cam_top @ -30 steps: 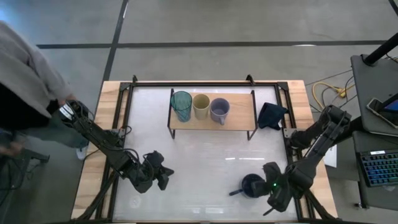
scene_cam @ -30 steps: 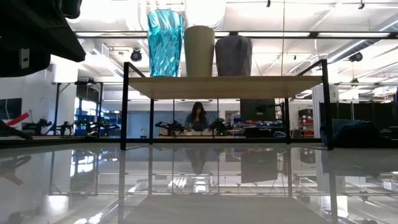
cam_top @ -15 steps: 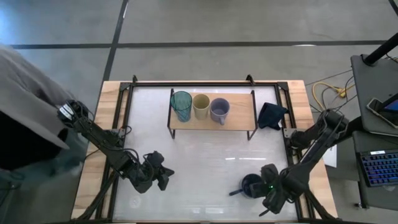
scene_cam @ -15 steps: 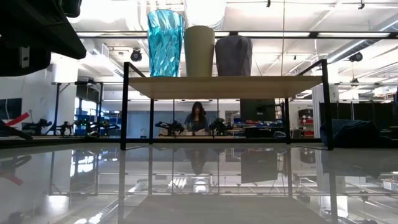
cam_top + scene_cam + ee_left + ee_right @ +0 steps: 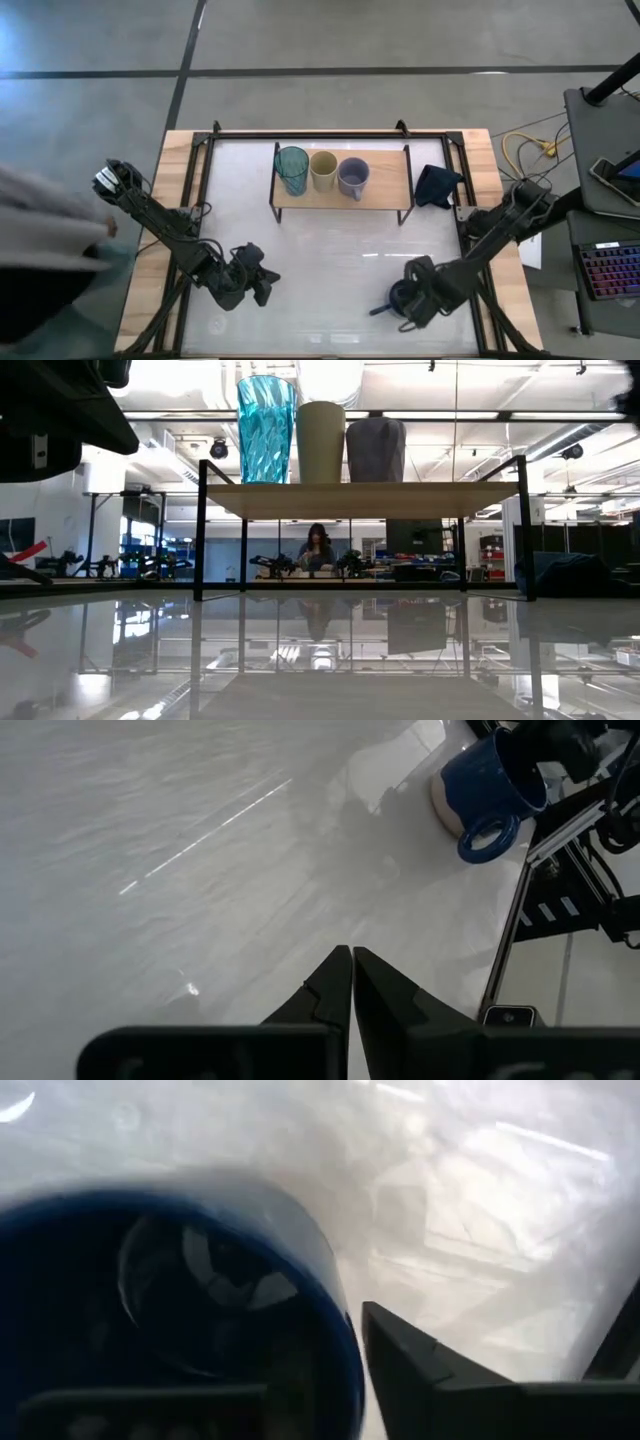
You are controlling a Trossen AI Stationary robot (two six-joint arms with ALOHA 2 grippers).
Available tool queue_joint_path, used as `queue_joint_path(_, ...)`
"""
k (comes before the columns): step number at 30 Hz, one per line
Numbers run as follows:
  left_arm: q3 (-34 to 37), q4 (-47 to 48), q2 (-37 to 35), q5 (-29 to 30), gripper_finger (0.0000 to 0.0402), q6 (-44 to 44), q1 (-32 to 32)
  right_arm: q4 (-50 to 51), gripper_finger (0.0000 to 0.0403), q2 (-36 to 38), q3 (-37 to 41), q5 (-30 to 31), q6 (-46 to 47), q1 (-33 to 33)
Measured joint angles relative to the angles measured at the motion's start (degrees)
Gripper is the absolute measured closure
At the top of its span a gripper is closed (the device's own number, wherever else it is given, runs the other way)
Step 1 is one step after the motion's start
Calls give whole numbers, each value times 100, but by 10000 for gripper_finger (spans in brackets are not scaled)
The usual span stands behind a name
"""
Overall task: Stack small to large cups/mugs on shelf
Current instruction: Put the blue mug on the shelf
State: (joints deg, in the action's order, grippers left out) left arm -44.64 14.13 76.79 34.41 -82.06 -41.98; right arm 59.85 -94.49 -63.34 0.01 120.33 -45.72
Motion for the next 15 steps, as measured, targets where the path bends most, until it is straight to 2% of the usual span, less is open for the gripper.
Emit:
queue_joint_path(6, -11, -22, 0, 0, 402, -9, 0, 39, 384, 218, 97, 252, -1157, 540)
queue_joint_path(15, -17, -22, 0, 3, 402, -164, 0, -133, 380, 318, 126, 263, -3409, 1536)
